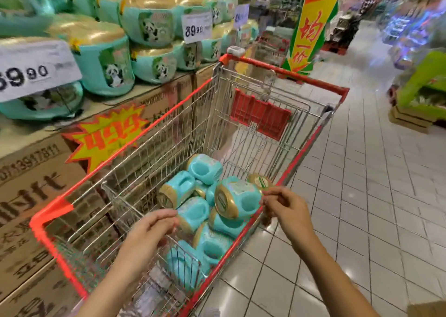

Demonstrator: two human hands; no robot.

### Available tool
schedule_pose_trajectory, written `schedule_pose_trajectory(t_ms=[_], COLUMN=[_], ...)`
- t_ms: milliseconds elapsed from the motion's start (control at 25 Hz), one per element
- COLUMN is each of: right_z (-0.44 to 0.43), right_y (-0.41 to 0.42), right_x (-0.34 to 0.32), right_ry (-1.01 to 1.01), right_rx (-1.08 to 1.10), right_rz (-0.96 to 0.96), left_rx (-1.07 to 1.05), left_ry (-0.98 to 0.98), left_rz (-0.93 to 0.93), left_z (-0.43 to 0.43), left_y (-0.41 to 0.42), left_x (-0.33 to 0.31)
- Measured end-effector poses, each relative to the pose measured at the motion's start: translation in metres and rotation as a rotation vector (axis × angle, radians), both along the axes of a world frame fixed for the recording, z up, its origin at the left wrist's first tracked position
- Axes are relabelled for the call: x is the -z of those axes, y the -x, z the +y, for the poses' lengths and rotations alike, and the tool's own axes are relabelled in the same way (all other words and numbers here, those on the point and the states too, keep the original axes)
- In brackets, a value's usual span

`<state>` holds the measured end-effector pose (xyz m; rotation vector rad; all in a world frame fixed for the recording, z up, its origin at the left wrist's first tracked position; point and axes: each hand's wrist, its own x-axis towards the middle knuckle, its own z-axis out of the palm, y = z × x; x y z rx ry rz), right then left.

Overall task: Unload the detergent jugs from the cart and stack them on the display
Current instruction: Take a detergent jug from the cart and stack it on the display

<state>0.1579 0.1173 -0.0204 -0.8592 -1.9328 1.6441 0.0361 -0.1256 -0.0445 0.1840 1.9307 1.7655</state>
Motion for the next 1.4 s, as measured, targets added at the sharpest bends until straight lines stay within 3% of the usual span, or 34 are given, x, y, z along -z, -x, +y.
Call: schedule_pose_trajectory(t_ms=[280, 520, 600, 760, 920, 1000, 1200, 1400], right_z=[0.135, 0.225, 0.241, 0.254, 0.256, 0.257, 0.258, 0.247], right_y=[0.156, 0.275, 0.292, 0.301, 0.289, 0.288, 0.293, 0.288], right_x=[0.037, 0.137, 0.168, 0.220, 0.255, 0.262, 0.266, 0.249], right_ry=[-0.034, -0.323, -0.365, -0.212, -0.029, 0.100, 0.163, 0.280], right_rx=[-0.183, -0.735, -0.876, -1.047, -1.142, -1.146, -1.179, -1.201], right_rz=[-0.250, -0.624, -0.733, -0.855, -1.010, -1.075, -1.031, -1.026], left_rx=[-0.222, -0.511, -0.498, -0.379, -0.262, -0.292, -0.421, -0.742], left_ry=[-0.023, -0.003, 0.014, 0.186, 0.206, 0.189, 0.165, -0.091], left_rz=[-0.285, -0.609, -0.712, -0.693, -0.647, -0.637, -0.644, -0.589], left_z=[0.120, 0.217, 0.243, 0.267, 0.272, 0.277, 0.274, 0.267], left_y=[0.074, 0.099, 0.087, 0.061, 0.043, 0.041, 0.047, 0.068], left_x=[0.056, 0.129, 0.153, 0.207, 0.239, 0.252, 0.247, 0.217])
